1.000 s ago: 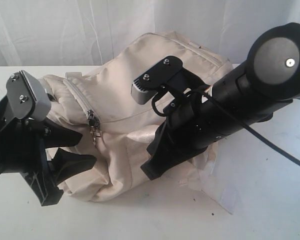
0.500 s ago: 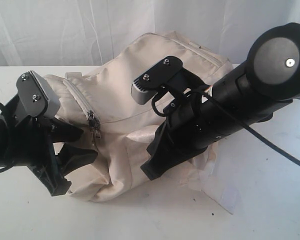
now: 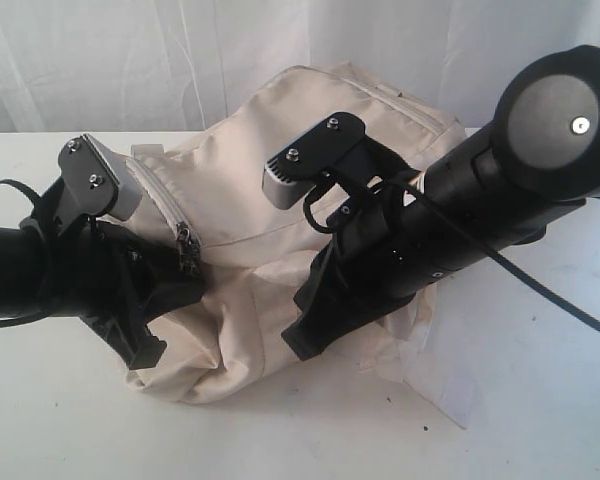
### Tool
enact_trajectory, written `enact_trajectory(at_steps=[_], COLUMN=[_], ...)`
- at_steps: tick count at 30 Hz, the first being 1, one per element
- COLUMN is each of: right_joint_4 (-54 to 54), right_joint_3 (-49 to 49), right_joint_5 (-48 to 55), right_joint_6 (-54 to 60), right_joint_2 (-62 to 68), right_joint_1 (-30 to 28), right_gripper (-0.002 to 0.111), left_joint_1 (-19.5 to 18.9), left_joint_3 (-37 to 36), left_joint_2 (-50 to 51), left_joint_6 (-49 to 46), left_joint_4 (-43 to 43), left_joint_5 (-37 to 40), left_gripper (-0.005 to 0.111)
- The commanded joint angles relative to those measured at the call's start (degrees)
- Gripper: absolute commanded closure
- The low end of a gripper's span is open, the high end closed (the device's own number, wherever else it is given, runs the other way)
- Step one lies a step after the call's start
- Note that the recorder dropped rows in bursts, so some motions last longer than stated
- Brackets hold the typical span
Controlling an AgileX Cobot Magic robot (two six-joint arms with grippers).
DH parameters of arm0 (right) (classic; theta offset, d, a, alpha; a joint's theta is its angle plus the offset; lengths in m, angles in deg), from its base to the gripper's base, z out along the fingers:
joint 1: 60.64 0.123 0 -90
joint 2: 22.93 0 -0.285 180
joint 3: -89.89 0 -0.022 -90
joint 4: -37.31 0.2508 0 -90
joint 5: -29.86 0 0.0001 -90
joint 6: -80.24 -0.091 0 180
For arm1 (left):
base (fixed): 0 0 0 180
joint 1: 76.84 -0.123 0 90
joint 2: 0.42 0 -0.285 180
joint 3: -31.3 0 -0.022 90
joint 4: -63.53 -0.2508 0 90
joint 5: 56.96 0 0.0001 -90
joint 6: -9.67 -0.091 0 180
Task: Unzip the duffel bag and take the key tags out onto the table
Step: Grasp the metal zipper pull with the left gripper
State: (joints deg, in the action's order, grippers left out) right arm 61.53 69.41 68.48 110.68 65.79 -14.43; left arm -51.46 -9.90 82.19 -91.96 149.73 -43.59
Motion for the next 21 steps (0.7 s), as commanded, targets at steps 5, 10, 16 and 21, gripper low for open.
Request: enact_trajectory(at_steps=[5,10,16,21], right_joint_4=[-0.1,-0.1,-0.1,-0.1], right_joint_3=[-0.2,-0.2,-0.2,-0.2], right_joint_5=[0.5,0.5,0.5,0.5], right_joint_6=[-0.2,-0.2,-0.2,-0.2], right_joint_2=[-0.7,-0.7,-0.7,-0.7], right_joint_1=[0.0,0.0,0.0,0.0], right_gripper=[0.108,0.108,0.108,0.108], left_joint_1=[0.1,0.1,0.1,0.1], left_joint_3=[0.1,0.1,-0.2,-0.3], left_joint_2=[-0.2,-0.5,-4.3,-5.7], left_joint_6=[-0.4,1.7,6.1,9.3], left_joint_4=[1.4,0.8,-5.0,-8.1], left_joint_5=[1.6,1.6,0.5,-0.1], left_gripper=[0.085,0.085,0.086,0.088])
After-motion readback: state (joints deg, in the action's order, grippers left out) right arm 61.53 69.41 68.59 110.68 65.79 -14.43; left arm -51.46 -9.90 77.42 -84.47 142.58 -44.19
